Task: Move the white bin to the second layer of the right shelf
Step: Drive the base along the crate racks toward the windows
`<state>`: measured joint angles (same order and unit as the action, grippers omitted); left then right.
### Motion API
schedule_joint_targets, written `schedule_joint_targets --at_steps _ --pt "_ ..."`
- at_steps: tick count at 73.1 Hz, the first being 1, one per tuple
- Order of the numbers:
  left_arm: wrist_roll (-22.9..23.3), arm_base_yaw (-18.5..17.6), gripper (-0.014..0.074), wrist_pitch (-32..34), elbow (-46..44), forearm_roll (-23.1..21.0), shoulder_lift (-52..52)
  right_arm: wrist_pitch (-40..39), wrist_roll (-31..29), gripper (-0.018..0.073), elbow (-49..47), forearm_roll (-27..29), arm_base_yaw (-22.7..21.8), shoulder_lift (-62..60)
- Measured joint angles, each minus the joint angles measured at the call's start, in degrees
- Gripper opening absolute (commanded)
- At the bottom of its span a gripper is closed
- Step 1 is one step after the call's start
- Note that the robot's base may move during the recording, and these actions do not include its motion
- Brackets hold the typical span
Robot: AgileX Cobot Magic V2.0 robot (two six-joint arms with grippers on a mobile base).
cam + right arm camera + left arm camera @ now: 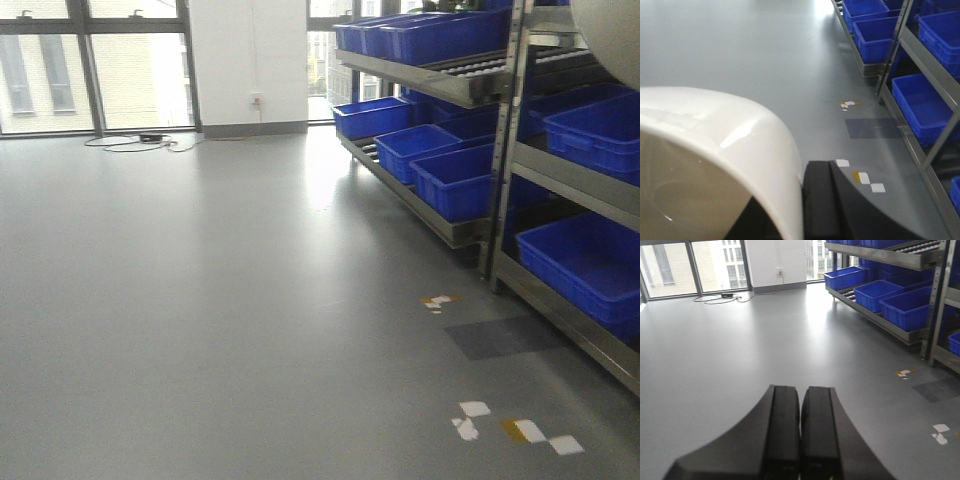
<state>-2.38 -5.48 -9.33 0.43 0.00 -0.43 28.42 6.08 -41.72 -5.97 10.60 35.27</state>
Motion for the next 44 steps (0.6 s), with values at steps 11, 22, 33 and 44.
schedule_joint_targets --at_steps 11,22,33,44 --pt "0.00 0.00 0.0085 0.00 0.00 0.00 0.00 0.00 0.00 0.0055 0.00 0.00 0.00 0.00" --pt "0.00 0.00 0.0085 0.00 0.00 0.00 0.00 0.00 0.00 0.0055 0.00 0.00 0.00 0.00" --pt "0.00 0.00 0.0085 0.00 0.00 0.00 0.00 0.00 0.00 0.0055 0.00 0.00 0.00 0.00" --pt "0.00 0.00 0.0085 0.00 0.00 0.00 0.00 0.00 0.00 0.0055 0.00 0.00 0.00 0.00"
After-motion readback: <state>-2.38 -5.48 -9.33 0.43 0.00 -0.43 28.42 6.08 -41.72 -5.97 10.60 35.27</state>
